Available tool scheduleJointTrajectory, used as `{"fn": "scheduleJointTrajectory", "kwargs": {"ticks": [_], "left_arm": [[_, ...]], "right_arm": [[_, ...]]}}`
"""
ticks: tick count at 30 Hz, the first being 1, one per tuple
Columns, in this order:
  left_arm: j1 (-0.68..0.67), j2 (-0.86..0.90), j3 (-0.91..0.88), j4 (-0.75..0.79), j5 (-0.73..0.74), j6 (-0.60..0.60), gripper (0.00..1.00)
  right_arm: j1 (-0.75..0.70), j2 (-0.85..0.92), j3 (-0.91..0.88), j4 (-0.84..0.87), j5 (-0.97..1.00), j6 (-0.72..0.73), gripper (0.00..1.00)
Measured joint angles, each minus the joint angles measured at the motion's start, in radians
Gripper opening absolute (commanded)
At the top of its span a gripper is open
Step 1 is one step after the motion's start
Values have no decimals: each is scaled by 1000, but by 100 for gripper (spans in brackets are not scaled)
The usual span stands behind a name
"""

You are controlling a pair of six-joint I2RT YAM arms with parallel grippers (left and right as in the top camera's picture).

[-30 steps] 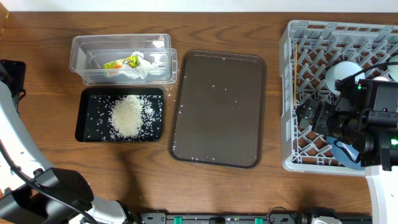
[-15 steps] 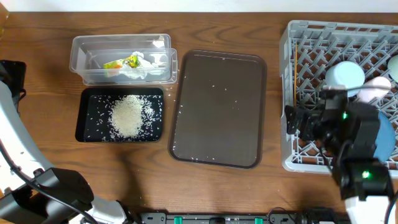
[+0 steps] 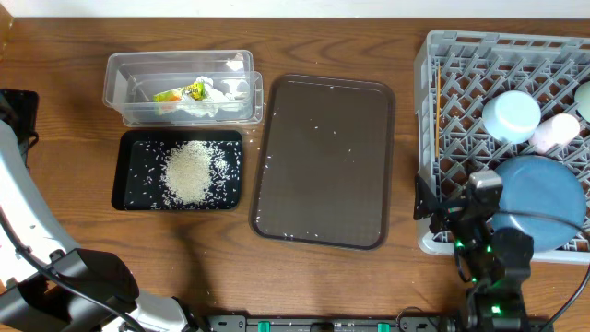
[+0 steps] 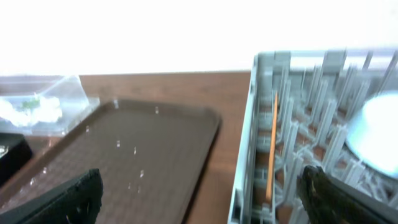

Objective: Sort waste into correct bins and load items into the dishwasher rack

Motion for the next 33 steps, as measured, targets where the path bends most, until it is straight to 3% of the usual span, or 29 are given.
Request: {"fn": "scheduleJointTrajectory", "kwargs": {"ticks": [4, 12, 22, 33], "left_arm": [[0, 0, 0, 0, 0, 0, 94], [0, 0, 0, 0, 0, 0, 94], [0, 0, 0, 0, 0, 0, 95], [0, 0, 0, 0, 0, 0, 94]], "right_arm": [[0, -90, -100, 96, 4, -8, 99], [0, -183, -133, 52, 30, -43, 99], [0, -339, -134, -218, 97, -185, 99], [0, -438, -134, -226, 163, -212, 99]]}}
